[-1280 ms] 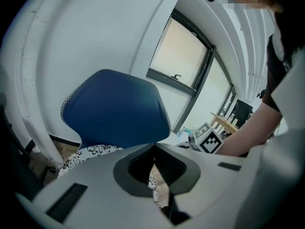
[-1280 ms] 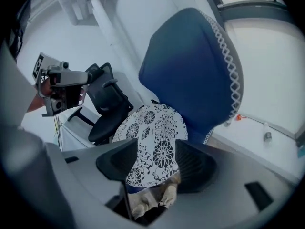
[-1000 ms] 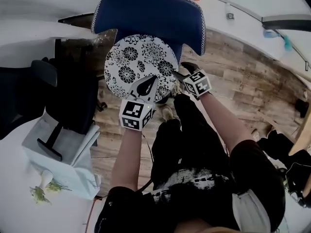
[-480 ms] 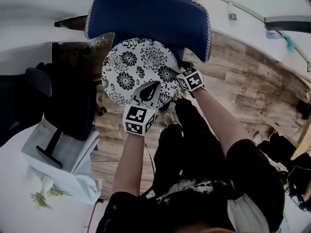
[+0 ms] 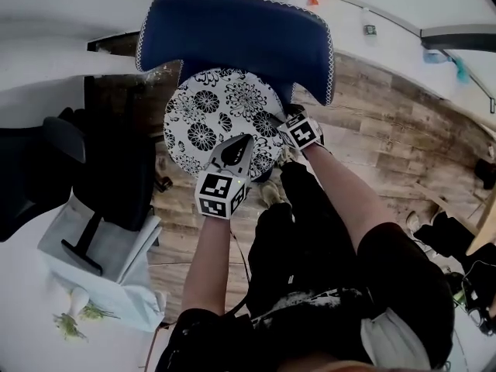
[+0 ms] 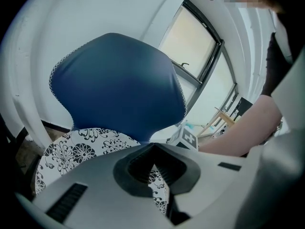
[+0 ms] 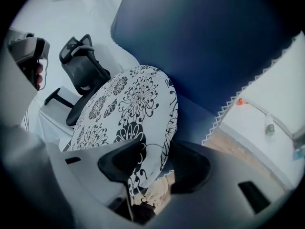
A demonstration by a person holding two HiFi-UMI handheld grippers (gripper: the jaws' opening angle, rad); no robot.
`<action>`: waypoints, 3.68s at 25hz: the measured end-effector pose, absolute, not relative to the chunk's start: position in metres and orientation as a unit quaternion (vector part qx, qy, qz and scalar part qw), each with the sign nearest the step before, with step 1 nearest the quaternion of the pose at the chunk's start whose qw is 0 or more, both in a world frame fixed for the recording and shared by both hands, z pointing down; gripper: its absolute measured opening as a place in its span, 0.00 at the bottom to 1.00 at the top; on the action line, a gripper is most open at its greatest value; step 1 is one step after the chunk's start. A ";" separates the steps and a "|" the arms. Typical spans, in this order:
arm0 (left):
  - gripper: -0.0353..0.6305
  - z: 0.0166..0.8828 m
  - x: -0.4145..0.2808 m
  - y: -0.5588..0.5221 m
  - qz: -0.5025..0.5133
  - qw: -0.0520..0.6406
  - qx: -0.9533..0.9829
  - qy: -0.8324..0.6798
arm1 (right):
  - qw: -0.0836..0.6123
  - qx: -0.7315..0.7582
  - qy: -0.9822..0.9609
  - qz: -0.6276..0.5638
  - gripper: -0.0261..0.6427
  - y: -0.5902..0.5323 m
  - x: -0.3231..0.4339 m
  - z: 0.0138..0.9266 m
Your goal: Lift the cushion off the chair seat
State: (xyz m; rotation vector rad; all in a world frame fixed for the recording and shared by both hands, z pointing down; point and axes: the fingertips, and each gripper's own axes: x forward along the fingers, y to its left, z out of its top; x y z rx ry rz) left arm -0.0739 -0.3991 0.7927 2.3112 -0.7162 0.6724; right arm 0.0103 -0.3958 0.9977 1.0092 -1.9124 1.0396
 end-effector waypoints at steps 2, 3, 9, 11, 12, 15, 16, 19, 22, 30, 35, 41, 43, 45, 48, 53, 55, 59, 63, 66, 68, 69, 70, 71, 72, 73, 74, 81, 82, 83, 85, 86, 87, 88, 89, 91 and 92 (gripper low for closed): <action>0.07 0.793 -0.074 -0.401 0.254 0.310 0.875 -0.273 | 0.367 0.390 -0.749 0.390 0.25 -0.396 0.010 0.996; 0.07 0.792 -0.073 -0.402 0.253 0.309 0.875 -0.274 | 0.368 0.391 -0.752 0.383 0.19 -0.397 0.010 0.995; 0.07 0.775 -0.078 -0.408 0.245 0.304 0.873 -0.292 | 0.340 0.391 -0.773 0.366 0.09 -0.400 0.007 0.961; 0.07 0.764 -0.080 -0.407 0.244 0.302 0.872 -0.298 | 0.321 0.397 -0.788 0.345 0.08 -0.403 0.005 0.937; 0.07 0.757 -0.081 -0.406 0.242 0.300 0.873 -0.300 | 0.314 0.401 -0.795 0.329 0.08 -0.403 0.005 0.925; 0.07 0.733 -0.080 -0.406 0.236 0.292 0.876 -0.302 | 0.292 0.408 -0.813 0.295 0.08 -0.409 0.005 0.887; 0.07 0.724 -0.082 -0.406 0.236 0.288 0.878 -0.303 | 0.285 0.410 -0.816 0.290 0.08 -0.411 0.003 0.874; 0.07 0.697 -0.084 -0.409 0.232 0.276 0.881 -0.307 | 0.271 0.414 -0.825 0.273 0.08 -0.415 0.001 0.842; 0.07 0.671 -0.086 -0.414 0.223 0.262 0.884 -0.316 | 0.255 0.422 -0.830 0.262 0.08 -0.423 0.002 0.812; 0.07 0.597 -0.104 -0.408 0.203 0.229 0.889 -0.342 | 0.238 0.422 -0.849 0.211 0.08 -0.424 -0.001 0.716; 0.07 0.558 -0.109 -0.408 0.184 0.204 0.891 -0.361 | 0.234 0.422 -0.856 0.184 0.08 -0.420 0.000 0.667; 0.07 0.528 -0.116 -0.404 0.168 0.185 0.896 -0.368 | 0.219 0.433 -0.858 0.169 0.08 -0.415 -0.002 0.625; 0.07 0.522 -0.122 -0.400 0.164 0.185 0.894 -0.373 | 0.215 0.434 -0.858 0.170 0.08 -0.411 -0.004 0.613; 0.07 0.514 -0.129 -0.397 0.157 0.184 0.893 -0.379 | 0.209 0.436 -0.859 0.169 0.08 -0.410 -0.006 0.601; 0.07 0.500 -0.135 -0.395 0.141 0.179 0.893 -0.387 | 0.205 0.436 -0.863 0.150 0.08 -0.410 -0.008 0.578; 0.07 0.482 -0.140 -0.398 0.119 0.165 0.893 -0.400 | 0.193 0.430 -0.876 0.105 0.08 -0.410 -0.012 0.532; 0.07 0.477 -0.144 -0.400 0.115 0.160 0.893 -0.406 | 0.184 0.428 -0.880 0.089 0.08 -0.412 -0.015 0.514; 0.07 0.471 -0.153 -0.398 0.109 0.157 0.890 -0.413 | 0.158 0.428 -0.886 0.077 0.08 -0.408 -0.020 0.482; 0.07 0.462 -0.157 -0.393 0.106 0.151 0.889 -0.419 | 0.128 0.422 -0.894 0.076 0.08 -0.400 -0.023 0.454; 0.07 0.457 -0.157 -0.395 0.108 0.144 0.890 -0.419 | 0.114 0.421 -0.897 0.072 0.08 -0.398 -0.023 0.439; 0.07 0.455 -0.160 -0.393 0.109 0.143 0.889 -0.420 | 0.111 0.421 -0.897 0.070 0.08 -0.396 -0.023 0.437; 0.07 0.455 -0.161 -0.392 0.110 0.143 0.889 -0.421 | 0.111 0.422 -0.897 0.070 0.08 -0.395 -0.022 0.437; 0.07 0.454 -0.161 -0.391 0.111 0.142 0.889 -0.421 | 0.111 0.423 -0.897 0.070 0.09 -0.394 -0.021 0.437; 0.07 0.454 -0.161 -0.390 0.113 0.141 0.889 -0.420 | 0.111 0.424 -0.896 0.072 0.08 -0.393 -0.020 0.438; 0.07 0.453 -0.161 -0.389 0.116 0.139 0.889 -0.420 | 0.110 0.425 -0.896 0.074 0.08 -0.392 -0.020 0.438; 0.07 0.453 -0.162 -0.389 0.118 0.137 0.889 -0.420 | 0.107 0.425 -0.895 0.080 0.08 -0.392 -0.019 0.439; 0.07 0.454 -0.162 -0.388 0.122 0.135 0.889 -0.419 | 0.104 0.426 -0.895 0.088 0.08 -0.390 -0.018 0.440; 0.07 0.459 -0.159 -0.381 0.134 0.132 0.891 -0.414 | 0.110 0.421 -0.894 0.104 0.08 -0.380 -0.017 0.452; 0.07 0.459 -0.159 -0.380 0.133 0.132 0.891 -0.413 | 0.110 0.421 -0.894 0.105 0.08 -0.379 -0.017 0.453; 0.07 0.459 -0.158 -0.380 0.131 0.133 0.892 -0.413 | 0.111 0.421 -0.894 0.106 0.08 -0.378 -0.017 0.454; 0.07 0.457 -0.157 -0.380 0.125 0.133 0.893 -0.412 | 0.114 0.422 -0.893 0.105 0.08 -0.378 -0.016 0.455; 0.07 0.456 -0.157 -0.380 0.123 0.133 0.893 -0.411 | 0.116 0.423 -0.893 0.103 0.08 -0.377 -0.015 0.456; 0.07 0.456 -0.156 -0.379 0.122 0.132 0.893 -0.411 | 0.118 0.423 -0.893 0.102 0.08 -0.377 -0.014 0.456; 0.07 0.455 -0.156 -0.379 0.122 0.131 0.894 -0.411 | 0.118 0.423 -0.893 0.101 0.08 -0.376 -0.014 0.456; 0.07 0.455 -0.155 -0.379 0.123 0.130 0.894 -0.411 | 0.118 0.423 -0.893 0.100 0.08 -0.376 -0.013 0.457; 0.07 0.455 -0.153 -0.379 0.125 0.129 0.895 -0.409 | 0.117 0.424 -0.893 0.100 0.08 -0.376 -0.012 0.457; 0.07 0.456 -0.152 -0.378 0.126 0.129 0.895 -0.408 | 0.116 0.424 -0.892 0.101 0.08 -0.375 -0.012 0.456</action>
